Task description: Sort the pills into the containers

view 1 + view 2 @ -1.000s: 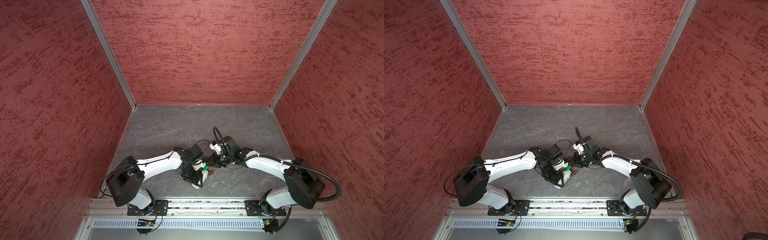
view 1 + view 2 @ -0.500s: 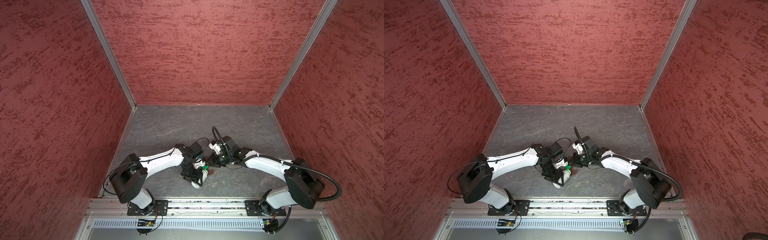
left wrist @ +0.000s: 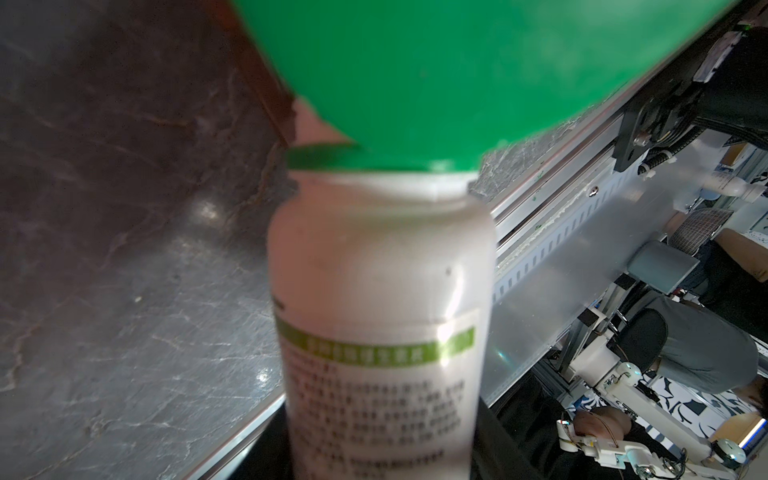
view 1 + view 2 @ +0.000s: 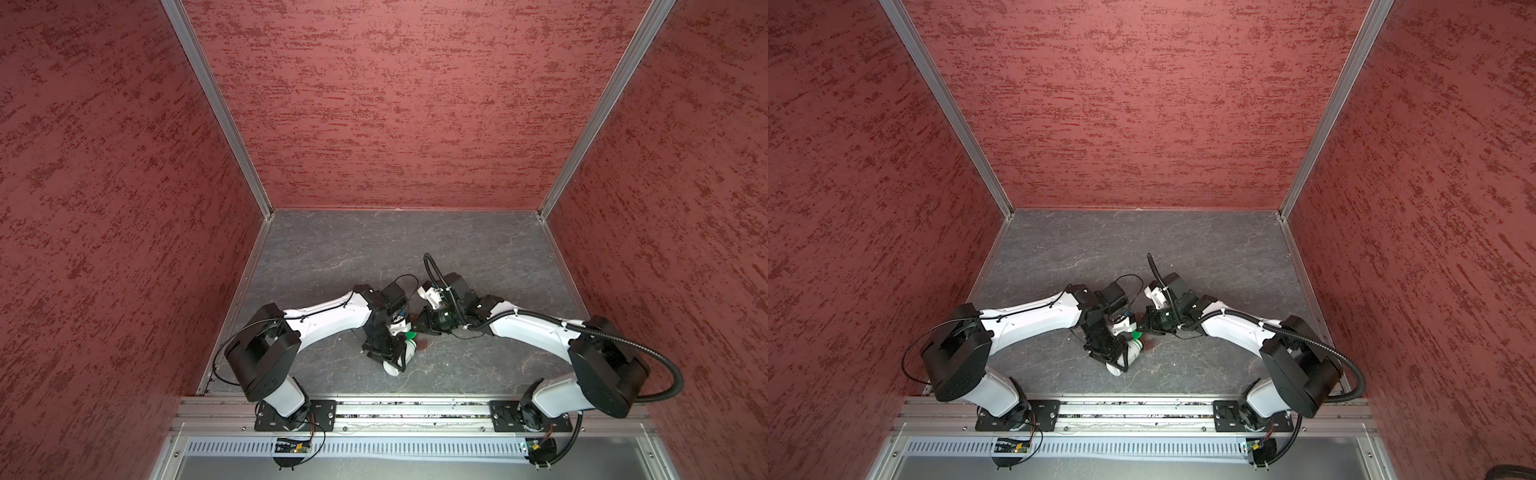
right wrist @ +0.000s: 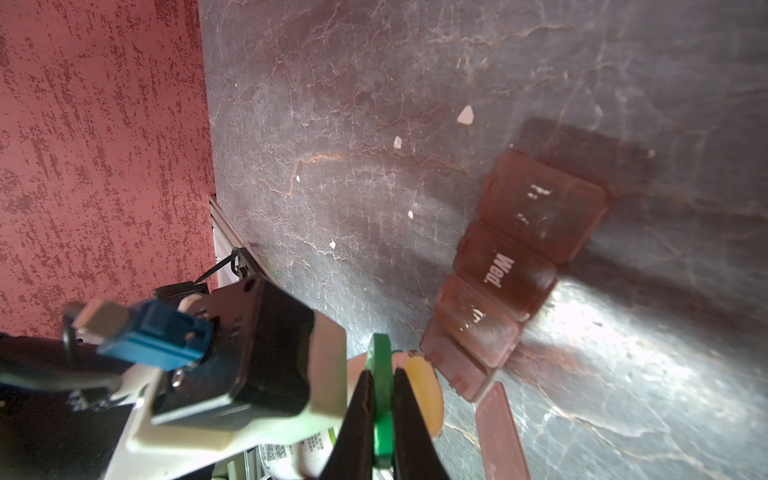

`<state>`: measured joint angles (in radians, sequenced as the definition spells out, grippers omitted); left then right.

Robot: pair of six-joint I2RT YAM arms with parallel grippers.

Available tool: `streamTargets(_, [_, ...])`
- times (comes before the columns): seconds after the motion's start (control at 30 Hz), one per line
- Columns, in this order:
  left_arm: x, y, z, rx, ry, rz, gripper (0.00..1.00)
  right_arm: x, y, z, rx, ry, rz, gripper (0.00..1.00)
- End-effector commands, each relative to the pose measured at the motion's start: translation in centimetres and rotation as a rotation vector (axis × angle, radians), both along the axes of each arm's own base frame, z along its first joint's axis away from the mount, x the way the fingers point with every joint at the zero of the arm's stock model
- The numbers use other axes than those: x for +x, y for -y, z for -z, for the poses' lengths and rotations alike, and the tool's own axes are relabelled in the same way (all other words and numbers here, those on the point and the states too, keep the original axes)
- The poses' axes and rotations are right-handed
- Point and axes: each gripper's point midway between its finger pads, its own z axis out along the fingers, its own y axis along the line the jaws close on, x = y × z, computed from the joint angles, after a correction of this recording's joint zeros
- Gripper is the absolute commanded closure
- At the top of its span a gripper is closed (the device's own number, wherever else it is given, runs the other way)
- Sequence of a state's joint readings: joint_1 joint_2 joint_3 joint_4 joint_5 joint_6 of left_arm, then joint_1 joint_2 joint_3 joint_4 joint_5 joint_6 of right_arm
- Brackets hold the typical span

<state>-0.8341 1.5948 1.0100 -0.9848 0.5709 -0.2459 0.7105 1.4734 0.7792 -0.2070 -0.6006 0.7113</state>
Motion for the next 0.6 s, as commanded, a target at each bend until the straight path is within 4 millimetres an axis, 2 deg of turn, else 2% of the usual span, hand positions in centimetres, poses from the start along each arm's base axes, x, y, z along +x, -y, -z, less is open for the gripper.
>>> streamTargets(0.0, [0.82, -0.11, -0.26, 0.01, 0.011, -0.02, 1.0, -0.3, 0.51, 0.57, -0.047, 0.005, -0.007, 0.89])
streamTargets(0.57, [1.62, -0.78, -0.11, 0.054, 0.064, -0.02, 1.0, 0.03, 0.65, 0.52, -0.072, 0.016, -0.005, 0.89])
